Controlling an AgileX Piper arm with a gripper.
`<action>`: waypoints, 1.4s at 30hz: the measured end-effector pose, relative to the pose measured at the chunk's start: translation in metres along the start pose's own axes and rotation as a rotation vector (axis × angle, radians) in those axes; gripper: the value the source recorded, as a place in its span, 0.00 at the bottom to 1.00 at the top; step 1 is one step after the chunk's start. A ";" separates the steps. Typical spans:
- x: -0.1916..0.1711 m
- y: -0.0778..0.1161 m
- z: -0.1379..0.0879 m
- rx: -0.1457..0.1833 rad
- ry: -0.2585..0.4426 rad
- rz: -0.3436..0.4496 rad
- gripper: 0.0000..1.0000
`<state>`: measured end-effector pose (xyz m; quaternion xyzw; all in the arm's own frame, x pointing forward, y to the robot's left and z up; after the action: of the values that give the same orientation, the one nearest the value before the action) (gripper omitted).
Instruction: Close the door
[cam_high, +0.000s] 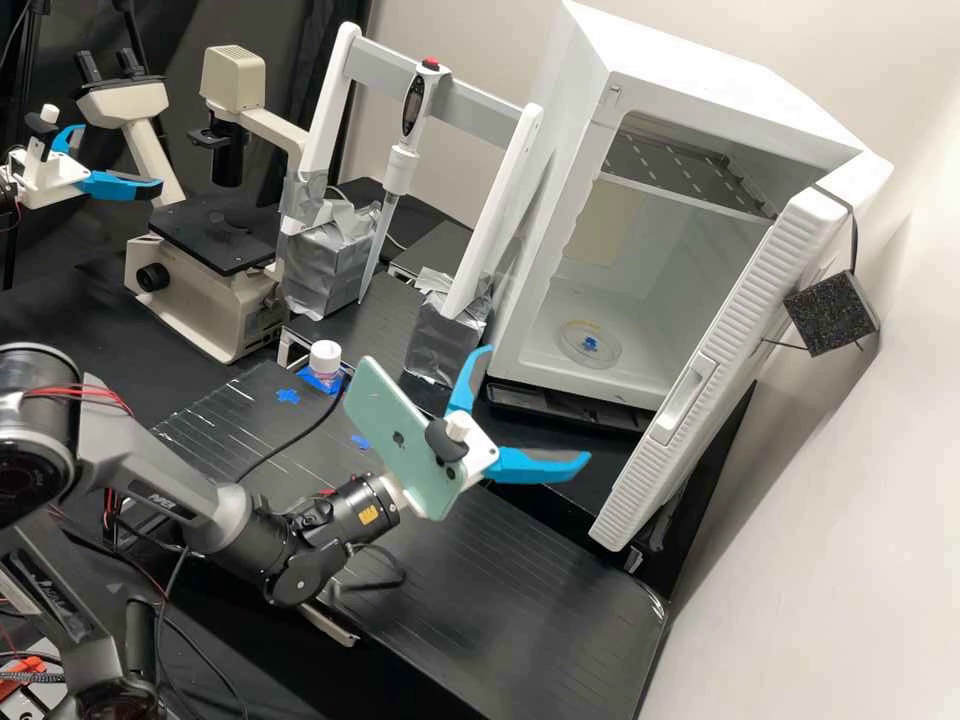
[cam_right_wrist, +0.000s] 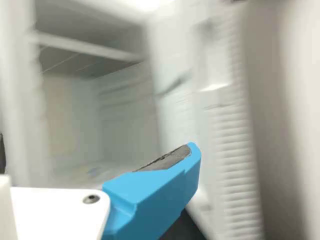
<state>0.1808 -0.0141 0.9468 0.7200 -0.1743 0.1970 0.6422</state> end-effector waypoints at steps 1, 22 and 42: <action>0.000 0.006 0.002 -0.002 -0.009 0.024 1.00; 0.091 0.013 0.062 -0.063 -0.049 0.033 1.00; 0.094 0.001 0.056 0.053 -0.045 -0.033 1.00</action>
<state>0.2642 -0.0695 0.9897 0.7439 -0.1717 0.1748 0.6218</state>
